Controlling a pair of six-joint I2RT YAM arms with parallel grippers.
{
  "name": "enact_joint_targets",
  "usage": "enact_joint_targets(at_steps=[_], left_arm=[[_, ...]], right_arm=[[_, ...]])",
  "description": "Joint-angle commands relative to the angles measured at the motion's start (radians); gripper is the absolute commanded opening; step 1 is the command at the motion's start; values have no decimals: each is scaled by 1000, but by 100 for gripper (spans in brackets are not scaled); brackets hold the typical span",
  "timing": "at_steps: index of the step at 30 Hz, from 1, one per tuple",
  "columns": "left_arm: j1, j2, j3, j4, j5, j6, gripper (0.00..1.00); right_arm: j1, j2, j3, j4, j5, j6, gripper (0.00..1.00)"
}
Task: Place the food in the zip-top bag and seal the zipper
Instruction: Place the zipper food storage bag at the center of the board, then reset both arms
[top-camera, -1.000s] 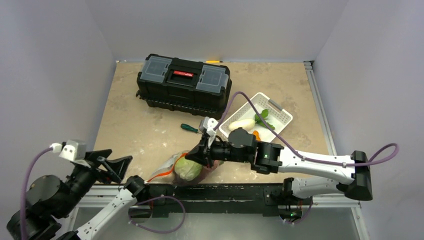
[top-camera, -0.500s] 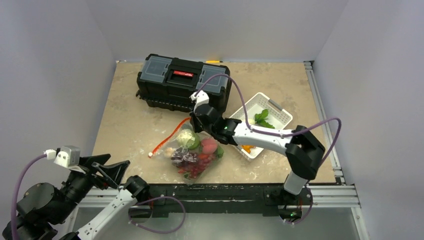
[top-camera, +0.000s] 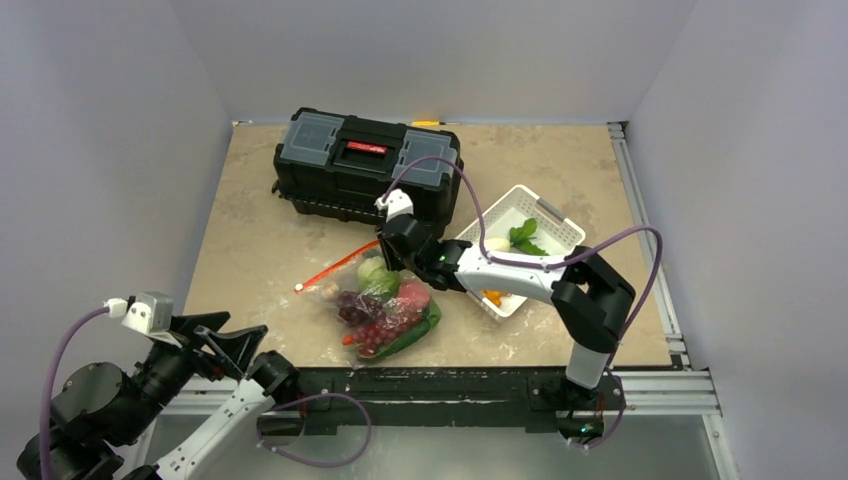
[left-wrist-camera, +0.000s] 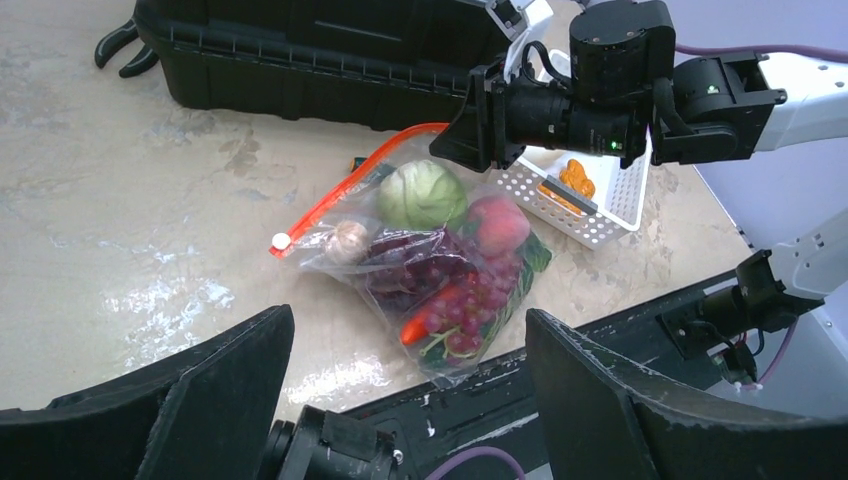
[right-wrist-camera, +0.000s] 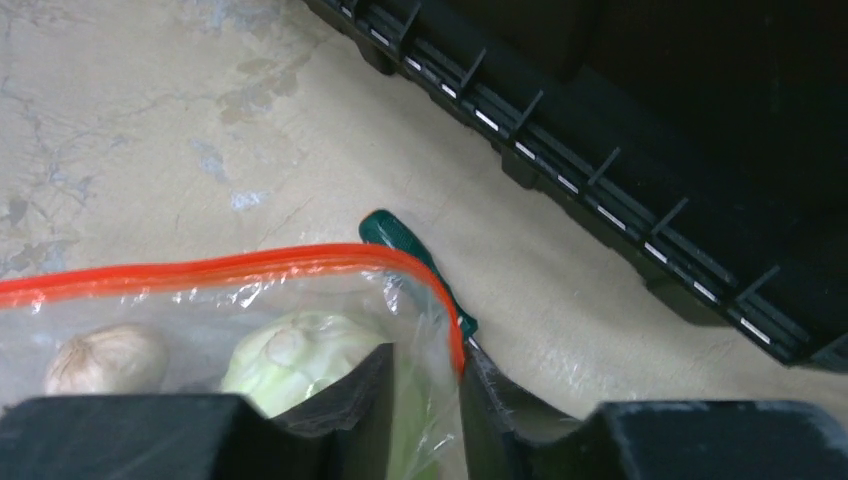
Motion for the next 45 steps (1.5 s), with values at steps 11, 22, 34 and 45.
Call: enact_joint_targets(at_steps=[11, 22, 34, 45], left_arm=[[0, 41, 9, 66, -1, -14, 84], [1, 25, 81, 121, -104, 54, 84], [0, 37, 130, 196, -167, 120, 83], [0, -2, 127, 172, -188, 93, 83]], right_arm=[[5, -385, -1, -213, 80, -125, 74], [5, -1054, -178, -411, 322, -96, 99], [5, -1232, -56, -640, 517, 0, 99], [5, -1283, -72, -562, 548, -68, 99]])
